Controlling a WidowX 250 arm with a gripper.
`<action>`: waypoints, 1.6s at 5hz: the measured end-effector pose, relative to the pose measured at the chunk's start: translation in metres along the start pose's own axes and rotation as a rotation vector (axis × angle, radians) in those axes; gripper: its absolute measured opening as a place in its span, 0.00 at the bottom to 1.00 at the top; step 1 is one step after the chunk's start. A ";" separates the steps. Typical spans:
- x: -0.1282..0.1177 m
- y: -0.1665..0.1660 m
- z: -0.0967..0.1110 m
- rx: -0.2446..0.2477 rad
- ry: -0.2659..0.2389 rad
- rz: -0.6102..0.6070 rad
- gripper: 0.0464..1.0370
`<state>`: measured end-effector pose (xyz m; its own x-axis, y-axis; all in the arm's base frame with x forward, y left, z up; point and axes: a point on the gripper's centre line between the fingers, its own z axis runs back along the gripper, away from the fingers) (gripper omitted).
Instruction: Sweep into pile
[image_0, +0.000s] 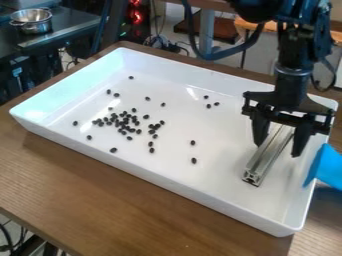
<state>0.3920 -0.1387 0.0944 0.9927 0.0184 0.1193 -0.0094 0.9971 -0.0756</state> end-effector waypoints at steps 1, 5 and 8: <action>-0.005 0.008 -0.010 0.036 -0.003 -0.009 0.35; -0.004 0.063 -0.008 0.018 0.037 0.051 0.33; -0.024 0.142 -0.003 0.050 -0.004 0.032 0.33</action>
<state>0.3668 0.0020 0.0775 0.9913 0.0509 0.1217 -0.0475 0.9984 -0.0303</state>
